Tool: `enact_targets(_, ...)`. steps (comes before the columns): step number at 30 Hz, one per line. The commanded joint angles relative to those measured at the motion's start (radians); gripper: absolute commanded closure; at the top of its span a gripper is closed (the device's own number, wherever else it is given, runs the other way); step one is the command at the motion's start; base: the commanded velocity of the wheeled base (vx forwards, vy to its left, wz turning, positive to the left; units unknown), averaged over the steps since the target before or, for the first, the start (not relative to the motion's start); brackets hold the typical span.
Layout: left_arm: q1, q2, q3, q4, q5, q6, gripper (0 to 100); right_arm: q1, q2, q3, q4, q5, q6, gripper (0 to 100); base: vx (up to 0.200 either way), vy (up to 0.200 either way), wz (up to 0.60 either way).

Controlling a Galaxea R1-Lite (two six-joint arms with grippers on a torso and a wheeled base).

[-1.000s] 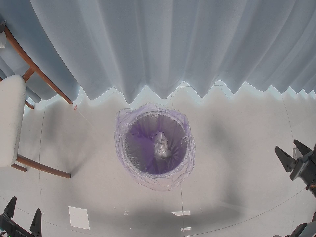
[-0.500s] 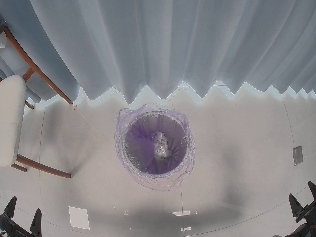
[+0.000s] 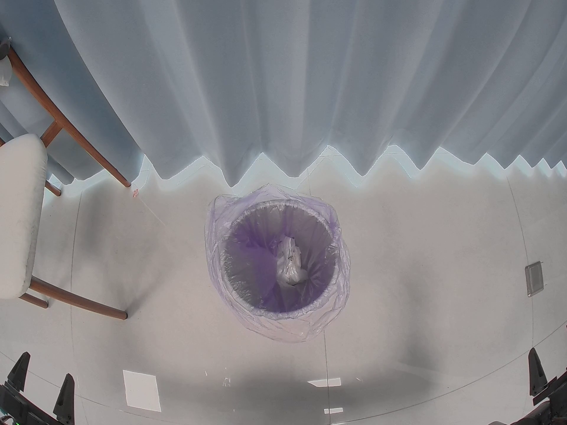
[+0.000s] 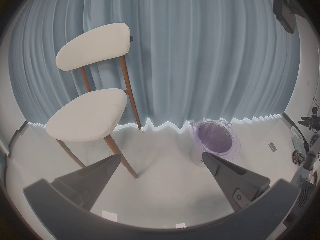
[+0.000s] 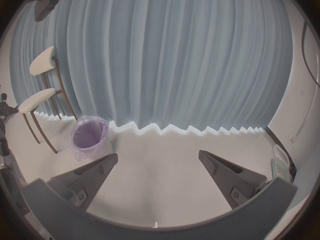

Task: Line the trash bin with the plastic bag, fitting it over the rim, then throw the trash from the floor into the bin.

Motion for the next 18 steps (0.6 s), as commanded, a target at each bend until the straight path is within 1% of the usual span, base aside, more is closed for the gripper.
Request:
enact_targets(1, 0.000, -0.016, 0.014, 0.000, 0.001, -0.001, 0, 0.005, -0.031, -0.019, 0.057, -0.075, 0.076, 0, 0.000, 0.000, 0.00)
enact_targets(2, 0.000, -0.016, 0.014, 0.000, 0.001, -0.001, 0, 0.005, -0.031, -0.020, 0.060, -0.098, 0.079, 0, 0.000, 0.000, 0.00)
enact_targets(3, 0.000, -0.016, 0.014, 0.000, 0.001, -0.001, 0, 0.005, -0.031, -0.020, 0.060, -0.098, 0.079, 0, 0.000, 0.000, 0.00)
enact_targets(4, 0.000, -0.016, 0.014, 0.000, 0.001, -0.001, 0, 0.005, -0.031, -0.023, 0.058, -0.245, 0.096, 0, 0.000, 0.000, 0.00)
enact_targets(5, 0.000, -0.016, 0.014, 0.000, 0.001, -0.001, 0, 0.005, -0.031, -0.022, 0.057, -0.250, 0.096, 0, 0.000, 0.000, 0.00)
enact_targets(6, 0.000, -0.016, 0.014, 0.000, 0.001, -0.001, 0, 0.005, -0.031, -0.020, 0.057, -0.253, 0.116, 0, 0.000, 0.000, 0.00)
enact_targets(7, 0.000, -0.016, 0.014, 0.000, 0.001, -0.001, 0, 0.005, -0.031, -0.020, 0.057, -0.239, 0.130, 0, 0.000, 0.000, 0.00)
enact_targets(8, 0.000, -0.016, 0.014, 0.000, 0.001, -0.001, 0, 0.005, -0.031, -0.020, 0.057, -0.196, 0.133, 0, 0.000, 0.000, 0.00)
enact_targets(11, 0.000, -0.016, 0.014, 0.000, 0.001, -0.001, 0, 0.005, -0.031, -0.016, 0.060, 0.005, 0.125, 0, 0.000, 0.000, 0.00)
enact_targets(12, 0.000, -0.016, 0.014, 0.000, 0.001, -0.002, 0, 0.005, -0.031, -0.002, 0.057, 0.039, 0.110, 0, 0.000, 0.000, 0.00)
enact_targets(13, 0.000, -0.016, 0.014, 0.000, 0.001, -0.001, 0, 0.005, -0.031, 0.012, 0.039, 0.054, 0.089, 0, 0.000, 0.000, 0.00)
enact_targets(15, 0.000, -0.016, 0.014, 0.000, 0.001, -0.001, 0, 0.005, -0.031, 0.017, 0.019, 0.054, 0.078, 0, 0.000, 0.000, 0.00)
enact_targets(17, 0.000, -0.016, 0.014, 0.000, 0.001, -0.001, 0, 0.005, -0.031, 0.018, 0.012, 0.042, 0.098, 0, 0.000, 0.000, 0.00)
enact_targets(18, 0.000, -0.016, 0.014, 0.000, 0.001, -0.001, 0, 0.004, -0.025, 0.018, 0.012, 0.020, 0.118, 0, 0.000, 0.000, 0.00)
